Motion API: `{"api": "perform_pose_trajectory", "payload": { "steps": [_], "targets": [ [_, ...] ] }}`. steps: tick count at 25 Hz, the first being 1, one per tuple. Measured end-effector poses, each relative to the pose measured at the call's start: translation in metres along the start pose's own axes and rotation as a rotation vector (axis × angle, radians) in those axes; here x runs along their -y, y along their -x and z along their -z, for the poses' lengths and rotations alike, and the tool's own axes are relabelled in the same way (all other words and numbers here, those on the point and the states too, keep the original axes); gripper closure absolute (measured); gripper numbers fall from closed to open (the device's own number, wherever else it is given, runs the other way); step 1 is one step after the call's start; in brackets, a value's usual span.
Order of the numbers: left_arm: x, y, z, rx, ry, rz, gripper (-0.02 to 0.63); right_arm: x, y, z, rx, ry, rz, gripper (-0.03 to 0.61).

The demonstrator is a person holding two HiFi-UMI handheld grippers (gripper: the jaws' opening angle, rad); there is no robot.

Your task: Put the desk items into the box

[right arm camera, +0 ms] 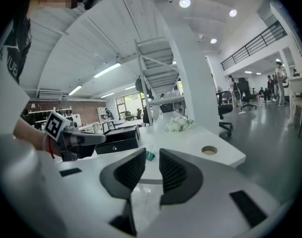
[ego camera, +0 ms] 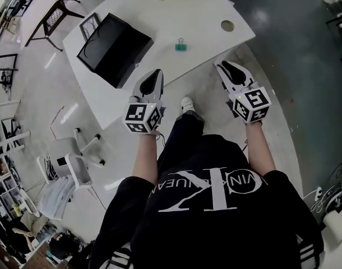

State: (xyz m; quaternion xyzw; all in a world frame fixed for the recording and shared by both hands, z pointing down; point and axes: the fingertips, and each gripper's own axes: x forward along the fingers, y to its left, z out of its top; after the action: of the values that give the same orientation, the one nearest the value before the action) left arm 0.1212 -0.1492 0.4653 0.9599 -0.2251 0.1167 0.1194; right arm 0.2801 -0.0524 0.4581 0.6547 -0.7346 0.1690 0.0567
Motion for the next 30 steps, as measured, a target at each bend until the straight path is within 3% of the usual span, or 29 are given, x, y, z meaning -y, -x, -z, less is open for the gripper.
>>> {"api": "perform_pose_trajectory", "payload": {
  "steps": [22, 30],
  "targets": [
    [-0.056, -0.086, -0.021, -0.019, 0.028, 0.079, 0.604, 0.007, -0.113, -0.013, -0.165, 0.097, -0.151, 0.518],
    [-0.071, -0.084, -0.013, -0.027, 0.076, 0.016, 0.604, 0.002, -0.146, 0.000, -0.267, 0.131, -0.272, 0.502]
  ]
}}
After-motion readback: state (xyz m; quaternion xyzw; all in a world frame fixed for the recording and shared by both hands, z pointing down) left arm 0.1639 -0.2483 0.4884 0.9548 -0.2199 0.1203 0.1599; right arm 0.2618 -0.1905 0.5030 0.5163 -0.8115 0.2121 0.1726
